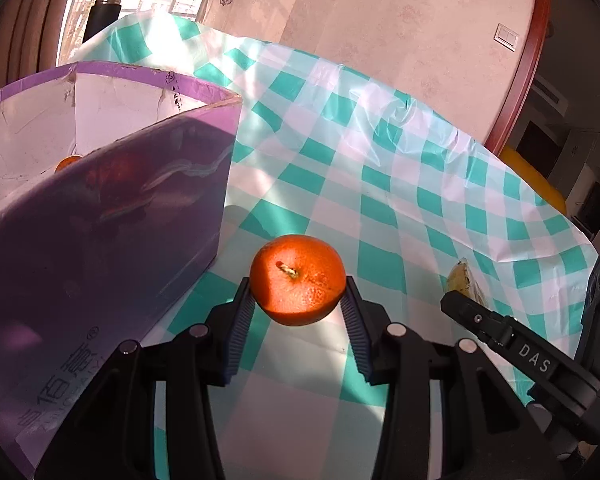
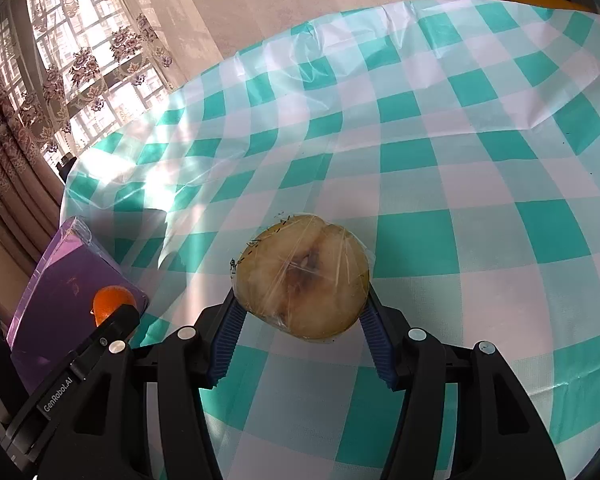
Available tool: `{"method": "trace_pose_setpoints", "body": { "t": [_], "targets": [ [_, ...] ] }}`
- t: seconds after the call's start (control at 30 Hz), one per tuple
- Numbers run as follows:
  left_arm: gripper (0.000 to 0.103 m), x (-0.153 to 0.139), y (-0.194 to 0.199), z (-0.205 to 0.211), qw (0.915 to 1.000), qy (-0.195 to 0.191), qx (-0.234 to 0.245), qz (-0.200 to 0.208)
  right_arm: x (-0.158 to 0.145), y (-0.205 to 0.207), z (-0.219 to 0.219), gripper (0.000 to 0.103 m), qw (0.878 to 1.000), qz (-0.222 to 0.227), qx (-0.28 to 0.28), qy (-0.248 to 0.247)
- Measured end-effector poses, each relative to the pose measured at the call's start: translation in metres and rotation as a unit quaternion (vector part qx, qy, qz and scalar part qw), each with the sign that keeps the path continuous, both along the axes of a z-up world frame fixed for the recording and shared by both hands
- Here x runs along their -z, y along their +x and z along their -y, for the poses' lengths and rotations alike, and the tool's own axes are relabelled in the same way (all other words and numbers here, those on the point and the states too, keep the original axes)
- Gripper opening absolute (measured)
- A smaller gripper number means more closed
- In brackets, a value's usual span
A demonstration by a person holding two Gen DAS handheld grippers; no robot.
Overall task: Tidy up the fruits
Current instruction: 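Carry the tangerine in the left tool while the right tool carries the wrapped fruit to the box, then open the left tool over the box while the right tool releases the wrapped fruit inside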
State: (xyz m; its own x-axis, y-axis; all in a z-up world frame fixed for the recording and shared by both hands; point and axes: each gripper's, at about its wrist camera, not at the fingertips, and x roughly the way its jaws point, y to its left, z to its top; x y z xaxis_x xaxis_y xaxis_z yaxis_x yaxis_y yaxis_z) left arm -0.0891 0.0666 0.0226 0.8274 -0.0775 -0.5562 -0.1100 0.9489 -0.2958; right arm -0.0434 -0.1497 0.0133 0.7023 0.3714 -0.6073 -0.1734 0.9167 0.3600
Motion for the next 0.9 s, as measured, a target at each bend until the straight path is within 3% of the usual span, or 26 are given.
{"method": "trace_pose_setpoints", "body": {
  "t": [0.27, 0.57, 0.9],
  "targets": [
    [0.044, -0.016, -0.041, 0.022, 0.9949, 0.078, -0.006, 0.064, -0.011, -0.018, 0.001, 0.056, 0.999, 0.046, 0.004, 0.014],
    [0.044, -0.041, -0.063, 0.008, 0.9919, 0.081, -0.047, 0.086, -0.018, -0.028, -0.013, 0.056, 0.998, 0.058, -0.012, 0.021],
    [0.044, -0.081, -0.106, -0.033, 0.9841, 0.072, -0.119, 0.11, -0.063, -0.056, -0.082, 0.056, 0.987, 0.118, -0.105, -0.014]
  ]
}}
